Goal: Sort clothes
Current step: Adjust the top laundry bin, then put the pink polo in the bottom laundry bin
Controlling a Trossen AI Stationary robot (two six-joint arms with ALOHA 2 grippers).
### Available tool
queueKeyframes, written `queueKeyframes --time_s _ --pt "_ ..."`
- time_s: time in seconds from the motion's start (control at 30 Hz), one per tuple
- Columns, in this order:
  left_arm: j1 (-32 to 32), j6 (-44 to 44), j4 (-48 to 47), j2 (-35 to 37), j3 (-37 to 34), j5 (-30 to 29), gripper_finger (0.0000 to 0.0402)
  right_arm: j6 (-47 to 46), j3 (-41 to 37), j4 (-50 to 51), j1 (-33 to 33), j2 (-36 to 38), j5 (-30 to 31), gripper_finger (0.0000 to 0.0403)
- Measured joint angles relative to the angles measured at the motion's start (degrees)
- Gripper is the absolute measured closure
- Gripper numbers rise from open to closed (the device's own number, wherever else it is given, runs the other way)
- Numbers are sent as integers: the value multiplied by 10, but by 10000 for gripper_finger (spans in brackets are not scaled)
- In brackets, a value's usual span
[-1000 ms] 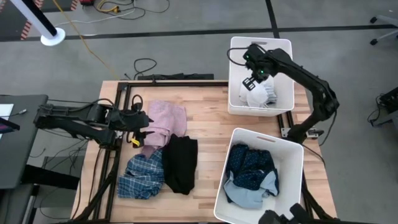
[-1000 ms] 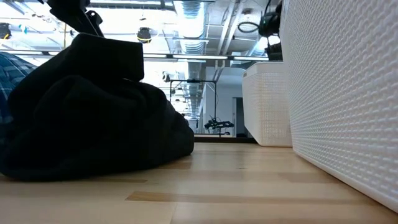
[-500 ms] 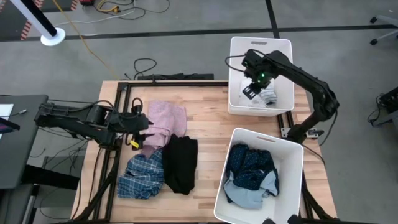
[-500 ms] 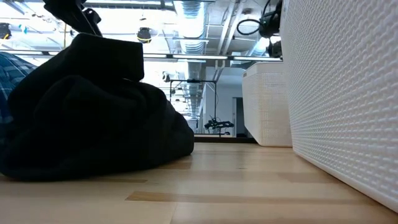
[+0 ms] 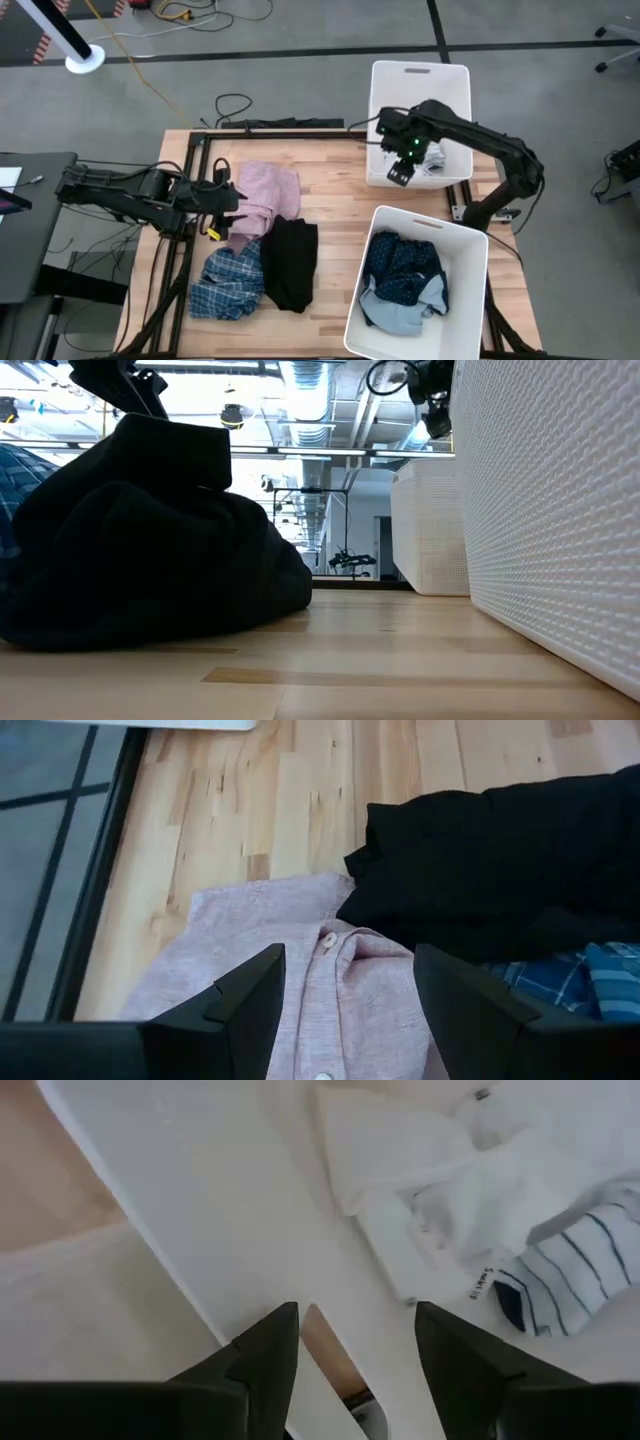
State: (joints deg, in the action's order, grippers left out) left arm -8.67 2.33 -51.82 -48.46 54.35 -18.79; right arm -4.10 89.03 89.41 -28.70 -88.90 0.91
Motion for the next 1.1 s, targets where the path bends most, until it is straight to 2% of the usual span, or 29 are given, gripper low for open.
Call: queueKeyframes --time_s 0.37,0.67,0.93,1.1 --pt "0 39 38 0 0 -22 184 -19 0 6 90 0 -37 196" --pt "0 19 36 0 0 -24 184 -55 0 6 141 0 -63 196" --pt "0 16 36 0 0 -24 184 -82 7 7 139 18 -45 196" --pt "0 -10 33 0 0 -24 184 -99 55 6 129 47 -9 196"
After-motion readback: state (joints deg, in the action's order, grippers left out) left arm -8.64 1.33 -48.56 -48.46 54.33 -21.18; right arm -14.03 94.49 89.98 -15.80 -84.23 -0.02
